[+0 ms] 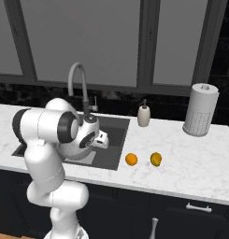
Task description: Put the colander in the sink, put the mango, orange in the colander, and turn on the sink faucet and pour water over the colander.
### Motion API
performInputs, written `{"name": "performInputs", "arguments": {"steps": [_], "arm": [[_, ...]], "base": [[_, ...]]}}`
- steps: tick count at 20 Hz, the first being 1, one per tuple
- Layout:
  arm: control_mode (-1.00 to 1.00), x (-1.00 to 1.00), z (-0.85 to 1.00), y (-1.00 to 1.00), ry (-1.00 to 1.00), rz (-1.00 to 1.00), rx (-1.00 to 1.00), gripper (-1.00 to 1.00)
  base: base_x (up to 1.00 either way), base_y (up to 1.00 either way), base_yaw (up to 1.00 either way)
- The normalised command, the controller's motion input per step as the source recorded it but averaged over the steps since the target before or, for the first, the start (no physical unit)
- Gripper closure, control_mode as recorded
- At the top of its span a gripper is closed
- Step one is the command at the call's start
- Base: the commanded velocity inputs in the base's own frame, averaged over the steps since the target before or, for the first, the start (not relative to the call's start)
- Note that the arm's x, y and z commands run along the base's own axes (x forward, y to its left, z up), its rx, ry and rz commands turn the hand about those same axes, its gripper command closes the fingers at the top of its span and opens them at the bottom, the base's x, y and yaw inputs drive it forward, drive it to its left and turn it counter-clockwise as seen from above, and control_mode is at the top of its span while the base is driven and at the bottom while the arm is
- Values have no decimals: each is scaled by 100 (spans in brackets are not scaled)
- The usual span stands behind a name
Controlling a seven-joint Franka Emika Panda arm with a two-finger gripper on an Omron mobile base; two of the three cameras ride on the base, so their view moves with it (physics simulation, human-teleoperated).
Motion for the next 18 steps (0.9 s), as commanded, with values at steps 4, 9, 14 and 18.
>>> {"name": "performInputs", "arguments": {"steps": [4, 9, 14, 18], "arm": [[-100, 43, -18, 2, 0, 0, 0, 100], [-100, 50, -26, 13, 0, 0, 0, 100], [-100, 34, -33, 12, 0, 0, 0, 100], [-100, 0, -29, 7, 0, 0, 0, 100]], "base": [[0, 0, 0], [0, 0, 0], [0, 0, 0], [0, 0, 0]]}}
